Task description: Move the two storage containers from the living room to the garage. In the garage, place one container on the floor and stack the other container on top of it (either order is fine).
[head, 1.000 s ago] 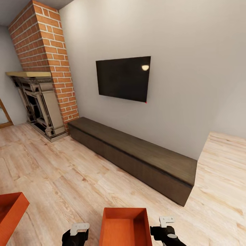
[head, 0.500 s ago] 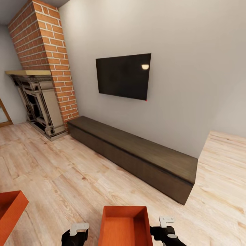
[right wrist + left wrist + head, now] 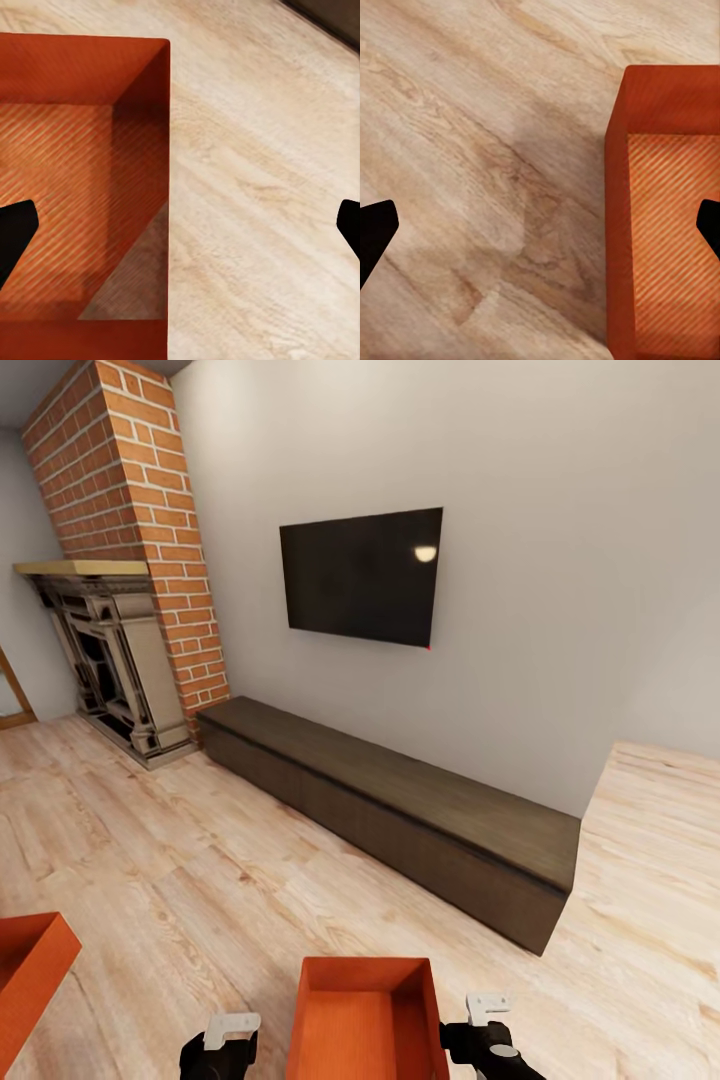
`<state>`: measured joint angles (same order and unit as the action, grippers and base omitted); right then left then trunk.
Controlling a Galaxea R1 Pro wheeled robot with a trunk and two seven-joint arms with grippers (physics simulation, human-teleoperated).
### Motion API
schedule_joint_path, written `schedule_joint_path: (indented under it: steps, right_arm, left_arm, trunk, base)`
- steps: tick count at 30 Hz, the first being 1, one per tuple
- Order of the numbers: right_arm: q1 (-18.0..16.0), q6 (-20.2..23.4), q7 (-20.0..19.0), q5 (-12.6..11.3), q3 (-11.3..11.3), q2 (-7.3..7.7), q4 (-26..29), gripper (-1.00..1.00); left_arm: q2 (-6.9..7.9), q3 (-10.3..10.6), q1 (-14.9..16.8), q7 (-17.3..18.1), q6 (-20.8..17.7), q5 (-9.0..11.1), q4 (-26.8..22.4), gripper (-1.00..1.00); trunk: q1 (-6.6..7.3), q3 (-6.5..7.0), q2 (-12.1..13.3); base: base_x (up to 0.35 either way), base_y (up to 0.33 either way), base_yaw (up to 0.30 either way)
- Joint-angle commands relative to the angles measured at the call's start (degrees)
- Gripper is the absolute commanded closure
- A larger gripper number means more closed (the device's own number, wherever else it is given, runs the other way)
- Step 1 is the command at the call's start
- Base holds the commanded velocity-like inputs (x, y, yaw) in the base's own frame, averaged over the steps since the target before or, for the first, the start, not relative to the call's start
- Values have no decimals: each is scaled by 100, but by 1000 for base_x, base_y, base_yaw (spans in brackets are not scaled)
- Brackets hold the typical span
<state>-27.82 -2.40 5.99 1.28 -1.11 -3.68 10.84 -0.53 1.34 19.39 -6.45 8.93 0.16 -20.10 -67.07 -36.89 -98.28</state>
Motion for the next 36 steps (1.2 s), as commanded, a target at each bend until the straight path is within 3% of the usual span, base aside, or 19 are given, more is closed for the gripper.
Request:
schedule_joint_path:
  steps: [1,36]
  right_arm:
    - [-4,-15,26,13,-12,-1,-8,-100]
    - [-4,-24,26,12,-10,59,5,-100]
  left_arm:
    - [0,15,4,-30,19,2,5,-100]
    - [0,15,4,-23,16,2,15,-100]
  trunk:
    - [-22,-24,-44]
    - [-769,-634,-1408]
  base:
    - [0,0,0]
    - [0,0,0]
